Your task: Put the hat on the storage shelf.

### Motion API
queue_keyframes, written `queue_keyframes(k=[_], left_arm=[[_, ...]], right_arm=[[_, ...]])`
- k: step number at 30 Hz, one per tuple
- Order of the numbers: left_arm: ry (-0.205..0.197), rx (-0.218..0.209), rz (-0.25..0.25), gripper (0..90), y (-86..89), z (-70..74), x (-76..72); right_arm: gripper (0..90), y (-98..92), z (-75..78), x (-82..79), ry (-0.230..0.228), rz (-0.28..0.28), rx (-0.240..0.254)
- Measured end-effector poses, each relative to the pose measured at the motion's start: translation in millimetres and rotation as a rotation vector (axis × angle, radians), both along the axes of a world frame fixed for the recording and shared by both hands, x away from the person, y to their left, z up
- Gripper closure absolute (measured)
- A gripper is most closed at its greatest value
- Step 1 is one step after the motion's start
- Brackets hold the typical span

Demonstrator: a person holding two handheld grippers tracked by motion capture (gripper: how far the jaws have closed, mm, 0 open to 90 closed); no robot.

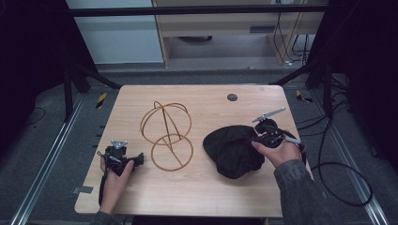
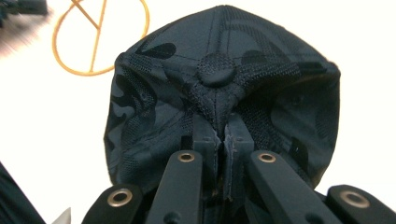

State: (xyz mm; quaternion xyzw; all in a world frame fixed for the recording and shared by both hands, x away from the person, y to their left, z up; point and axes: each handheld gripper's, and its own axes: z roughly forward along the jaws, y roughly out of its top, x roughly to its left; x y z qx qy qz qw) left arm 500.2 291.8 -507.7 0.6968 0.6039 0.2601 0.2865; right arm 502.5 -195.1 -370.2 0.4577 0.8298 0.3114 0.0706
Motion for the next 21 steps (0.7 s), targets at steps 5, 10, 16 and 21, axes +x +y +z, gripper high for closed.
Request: queue_keyframes(k=[5, 10, 16, 21], left_arm=[[0.0, 0.001, -0.001, 0.0, 0.1, 0.0, 0.0], [0.0, 0.0, -0.001, 0.0, 0.1, 0.0, -0.1], [0.0, 0.001, -0.001, 0.0, 0.2, 0.0, 0.2], [-0.001, -0.001, -0.003, 0.0, 0.3, -0.1, 0.3]], right_arm=[[86.8, 0.7, 14.8, 3.6, -0.015, -0.001, 0.0], [86.8, 1.7, 34.7, 6.9, -0.04, -0.006, 0.008], [86.8, 3.5, 50.3, 11.8, -0.053, 0.0, -0.009], [86.8, 0.3, 65.9, 13.1, -0.069, -0.012, -0.011]])
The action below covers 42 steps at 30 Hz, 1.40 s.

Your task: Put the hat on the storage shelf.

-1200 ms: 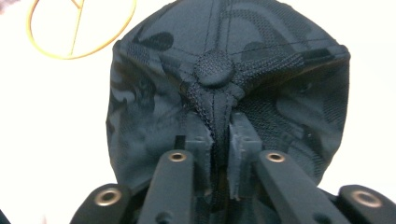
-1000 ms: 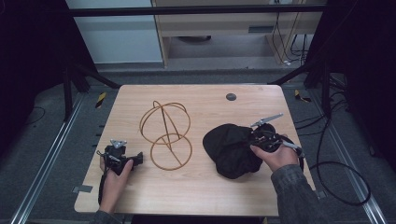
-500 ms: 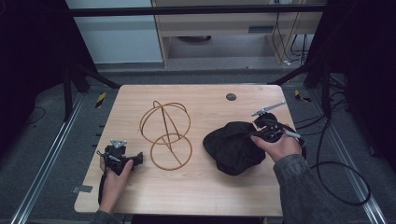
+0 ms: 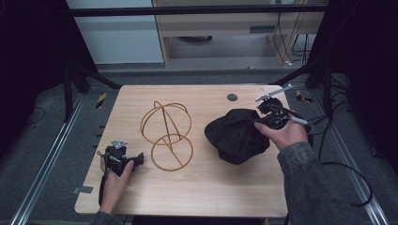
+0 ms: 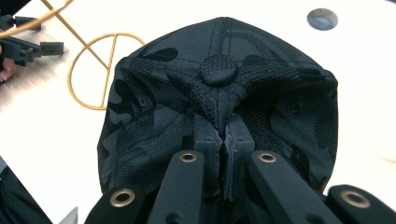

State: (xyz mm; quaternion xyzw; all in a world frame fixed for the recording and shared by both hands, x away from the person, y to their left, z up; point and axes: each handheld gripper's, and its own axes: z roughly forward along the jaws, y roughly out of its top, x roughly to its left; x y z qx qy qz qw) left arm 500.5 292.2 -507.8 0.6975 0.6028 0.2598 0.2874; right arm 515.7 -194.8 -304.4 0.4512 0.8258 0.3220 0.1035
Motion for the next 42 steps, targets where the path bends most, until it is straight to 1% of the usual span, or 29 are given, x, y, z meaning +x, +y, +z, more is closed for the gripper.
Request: queue_keyframes(k=[1, 3, 4, 11, 16, 19, 21, 22, 25, 26, 27, 28, 31, 32, 33, 35, 36, 42], left_arm=[[0.0, 0.0, 0.001, 0.0, -0.1, 0.0, -0.1], [-0.004, -0.003, 0.001, 0.0, -0.1, -0.2, 0.2], [-0.003, -0.003, -0.001, 0.0, 0.1, -0.2, 0.3], [-0.003, -0.003, -0.004, 0.0, 0.3, -0.2, 0.1], [-0.004, -0.004, -0.003, 0.0, 0.3, -0.3, 0.4], [-0.002, -0.003, -0.004, 0.0, 0.4, -0.1, 0.4], [-0.002, -0.003, -0.004, 0.0, 0.4, -0.1, 0.3], [-0.002, -0.003, -0.004, 0.0, 0.4, -0.1, 0.3], [-0.002, -0.003, -0.004, 0.0, 0.4, -0.1, 0.3], [-0.002, -0.003, -0.004, 0.0, 0.4, -0.1, 0.3], [-0.002, -0.003, -0.004, 0.0, 0.4, -0.1, 0.3], [-0.003, -0.003, -0.004, 0.0, 0.4, -0.1, 0.4], [-0.002, -0.002, -0.002, 0.0, 0.3, -0.1, 0.8], [-0.002, -0.002, -0.002, 0.0, 0.3, -0.1, 0.7], [-0.002, -0.002, -0.002, 0.0, 0.3, -0.1, 0.7], [-0.002, -0.002, -0.002, 0.0, 0.3, -0.1, 0.7], [-0.002, -0.003, -0.002, 0.0, 0.3, -0.1, 0.8], [-0.002, -0.002, -0.002, 0.0, 0.3, -0.1, 0.8]], right_arm=[[86.8, -0.9, 2.6, -0.2, -0.009, 0.0, -0.001], [86.8, -3.6, 10.3, 0.2, -0.015, -0.008, 0.015], [86.8, -4.3, 13.3, 0.5, -0.021, -0.01, 0.013], [86.9, -10.6, 32.7, 1.9, -0.083, -0.06, 0.057], [86.9, -12.4, 46.5, 5.6, -0.111, -0.087, 0.119], [86.9, -11.0, 54.8, 7.3, -0.13, -0.095, 0.122], [86.9, -8.0, 62.8, 7.7, -0.155, -0.106, 0.123], [86.9, -8.0, 62.8, 7.7, -0.155, -0.106, 0.123], [87.0, -3.2, 70.1, 8.3, -0.175, -0.109, 0.133], [87.0, -3.2, 70.1, 8.3, -0.175, -0.109, 0.133], [87.0, 0.5, 73.5, 9.0, -0.189, -0.105, 0.133], [87.0, 0.5, 73.5, 9.0, -0.189, -0.105, 0.133], [87.0, 6.2, 79.2, 8.9, -0.214, -0.105, 0.15], [87.1, 10.0, 83.2, 8.4, -0.23, -0.104, 0.169], [87.1, 10.0, 83.2, 8.4, -0.23, -0.104, 0.169], [87.1, 16.3, 88.4, 7.9, -0.247, -0.102, 0.183], [87.1, 16.3, 88.4, 7.9, -0.247, -0.102, 0.183], [87.2, 30.9, 92.5, 11.4, -0.272, -0.092, 0.199]])
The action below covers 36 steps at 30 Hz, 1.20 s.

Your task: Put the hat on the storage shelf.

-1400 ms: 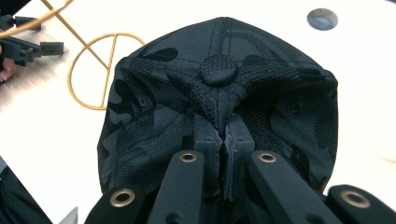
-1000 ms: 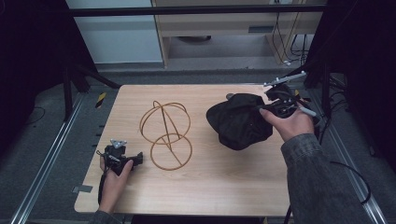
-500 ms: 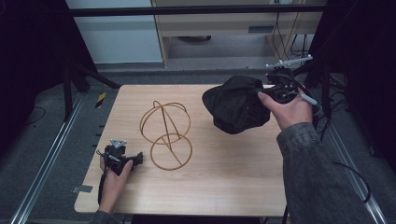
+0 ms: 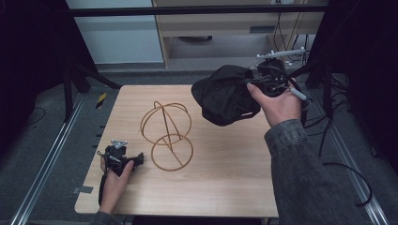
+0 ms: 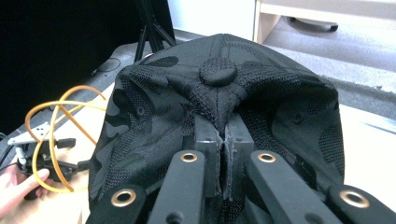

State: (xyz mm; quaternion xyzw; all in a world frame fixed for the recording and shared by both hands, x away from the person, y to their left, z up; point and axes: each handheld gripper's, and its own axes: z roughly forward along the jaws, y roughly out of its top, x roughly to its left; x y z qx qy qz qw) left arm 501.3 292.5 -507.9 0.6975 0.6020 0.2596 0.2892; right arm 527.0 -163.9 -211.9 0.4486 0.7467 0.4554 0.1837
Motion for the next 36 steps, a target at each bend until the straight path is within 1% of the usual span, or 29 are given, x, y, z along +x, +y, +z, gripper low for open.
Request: queue_keyframes(k=[4, 7, 9, 11, 12, 13, 16, 19, 26, 31, 32, 36], left_arm=[[0.0, 0.0, 0.0, 0.0, 0.0, 0.0, 0.0], [0.0, 0.0, 0.0, 0.0, 0.0, 0.0, 0.0], [0.0, 0.0, 0.0, 0.0, 0.0, 0.0, 0.1], [0.0, 0.0, -0.001, 0.0, 0.0, 0.0, 0.1], [0.0, 0.0, 0.0, 0.0, 0.0, 0.0, 0.1], [0.0, 0.0, 0.0, 0.0, 0.0, 0.0, 0.0], [0.0, 0.0, 0.0, 0.0, 0.1, 0.0, 0.1], [0.0, 0.0, 0.002, 0.0, 0.2, 0.0, 0.7], [0.001, 0.0, 0.005, 0.0, 0.2, 0.1, 1.1], [0.001, 0.0, 0.006, 0.0, 0.2, 0.1, 1.1], [0.002, 0.001, 0.004, 0.0, 0.3, 0.1, 1.1], [0.002, 0.0, 0.004, 0.0, 0.2, 0.1, 1.1]], right_arm=[[87.2, 7.8, 5.8, 0.3, -0.017, 0.008, -0.001], [87.1, 13.5, 11.3, -0.7, -0.03, 0.013, 0.022], [87.2, 20.3, 15.3, -1.0, -0.039, 0.028, 0.023], [87.2, 22.5, 16.5, -1.4, -0.041, 0.032, 0.023], [87.2, 29.9, 20.5, -3.1, -0.05, 0.045, 0.022], [87.2, 29.9, 20.5, -3.1, -0.05, 0.045, 0.022], [87.1, 39.9, 25.2, -4.8, -0.063, 0.064, 0.026], [87.1, 48.9, 28.2, -4.4, -0.063, 0.079, 0.029], [87.2, 67.6, 33.2, -3.5, -0.076, 0.115, 0.03], [87.2, 74.3, 35.6, -5.4, -0.078, 0.13, 0.04], [87.1, 78.3, 36.2, -6.3, -0.078, 0.142, 0.05], [87.2, 85.3, 35.3, -7.4, -0.076, 0.161, 0.056]])
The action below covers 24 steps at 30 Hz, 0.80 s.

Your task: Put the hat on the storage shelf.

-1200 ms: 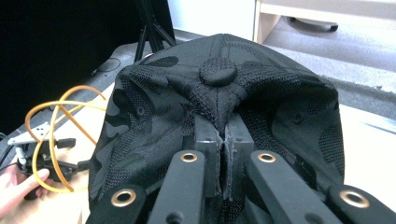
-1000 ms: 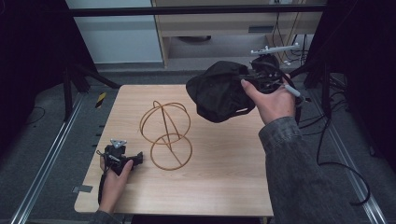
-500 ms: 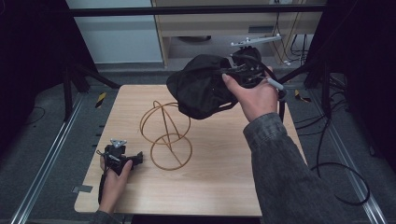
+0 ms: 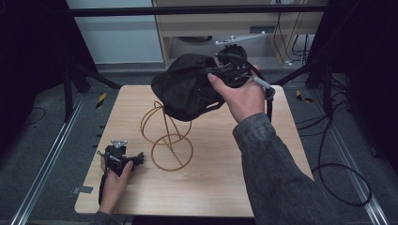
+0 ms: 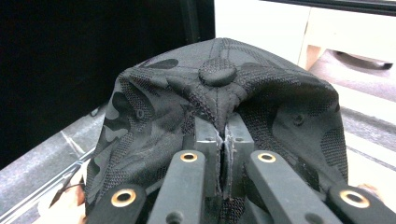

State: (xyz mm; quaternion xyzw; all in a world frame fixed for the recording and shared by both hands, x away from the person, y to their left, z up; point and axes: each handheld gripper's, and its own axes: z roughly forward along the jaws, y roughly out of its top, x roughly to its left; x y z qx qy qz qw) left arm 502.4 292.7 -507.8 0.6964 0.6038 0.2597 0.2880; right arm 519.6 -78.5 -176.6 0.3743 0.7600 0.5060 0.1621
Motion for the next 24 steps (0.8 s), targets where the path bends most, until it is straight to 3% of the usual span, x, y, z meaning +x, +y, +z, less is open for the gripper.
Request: queue_keyframes(k=[14, 24], left_arm=[[0.002, 0.002, -0.001, 0.0, 0.2, 0.2, 0.0], [0.002, 0.002, -0.001, 0.0, 0.2, 0.2, 0.1]], right_arm=[[87.0, 36.2, -10.0, -7.3, 0.016, 0.093, -0.003], [87.0, 50.6, -38.6, -10.3, 0.058, 0.132, -0.031]])
